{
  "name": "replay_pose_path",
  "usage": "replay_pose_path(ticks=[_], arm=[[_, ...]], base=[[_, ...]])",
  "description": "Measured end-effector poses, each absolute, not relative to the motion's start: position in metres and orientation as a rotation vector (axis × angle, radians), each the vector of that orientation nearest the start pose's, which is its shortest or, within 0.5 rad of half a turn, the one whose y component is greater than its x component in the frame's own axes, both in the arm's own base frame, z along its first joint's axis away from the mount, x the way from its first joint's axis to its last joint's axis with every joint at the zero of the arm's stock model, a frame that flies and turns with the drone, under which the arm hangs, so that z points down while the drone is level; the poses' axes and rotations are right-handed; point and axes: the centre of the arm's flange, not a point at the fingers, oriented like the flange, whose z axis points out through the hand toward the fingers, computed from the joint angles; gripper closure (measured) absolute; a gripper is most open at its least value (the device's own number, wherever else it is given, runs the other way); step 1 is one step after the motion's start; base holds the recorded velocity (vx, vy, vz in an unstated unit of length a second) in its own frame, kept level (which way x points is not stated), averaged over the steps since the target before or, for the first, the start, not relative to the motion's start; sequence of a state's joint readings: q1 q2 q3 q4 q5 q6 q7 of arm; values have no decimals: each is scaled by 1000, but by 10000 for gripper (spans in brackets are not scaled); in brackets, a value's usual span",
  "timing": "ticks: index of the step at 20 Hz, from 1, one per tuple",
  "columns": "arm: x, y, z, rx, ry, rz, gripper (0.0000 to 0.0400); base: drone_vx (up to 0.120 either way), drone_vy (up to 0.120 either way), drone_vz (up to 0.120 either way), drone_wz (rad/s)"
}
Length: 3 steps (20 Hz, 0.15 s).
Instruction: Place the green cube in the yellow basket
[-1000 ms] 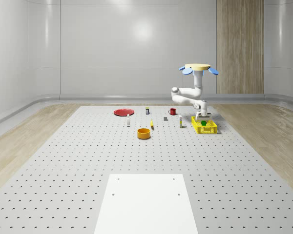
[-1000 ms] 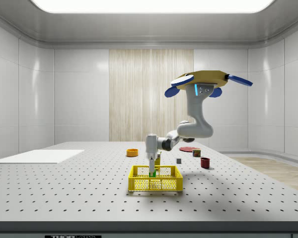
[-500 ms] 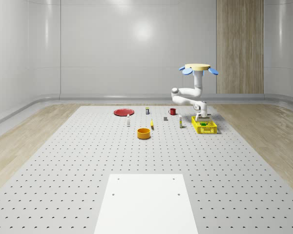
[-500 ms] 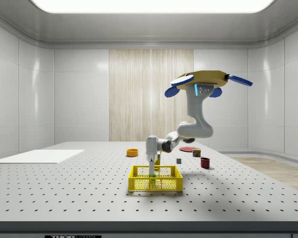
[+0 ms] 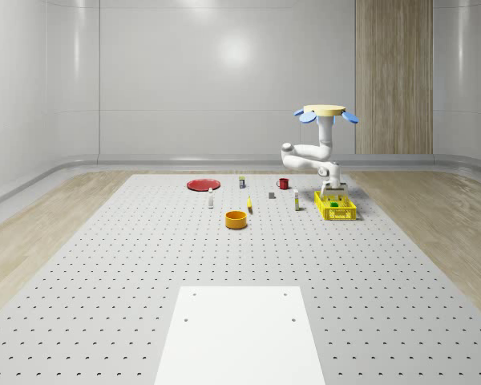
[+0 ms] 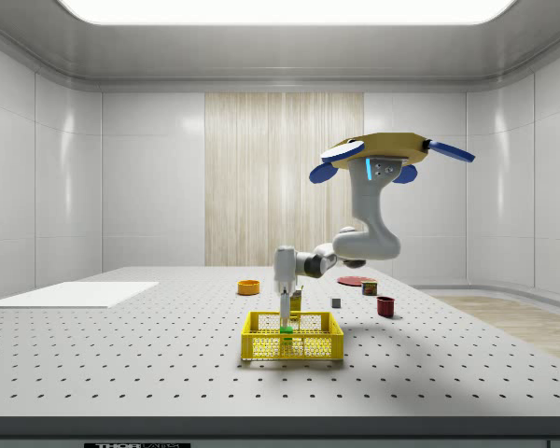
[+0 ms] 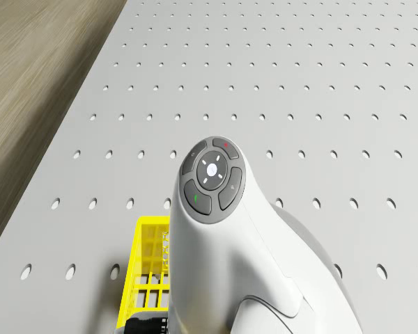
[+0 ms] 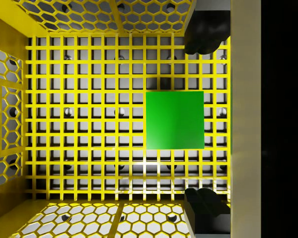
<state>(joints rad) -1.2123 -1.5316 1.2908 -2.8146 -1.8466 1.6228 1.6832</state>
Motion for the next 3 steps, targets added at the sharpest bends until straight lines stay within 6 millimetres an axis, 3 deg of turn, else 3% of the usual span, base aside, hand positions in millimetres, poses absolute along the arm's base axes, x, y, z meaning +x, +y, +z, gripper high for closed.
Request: replay_pose_path(ticks=[3], arm=[[319, 4, 514, 1, -2, 785, 1]], base=[[0, 0, 0, 0]])
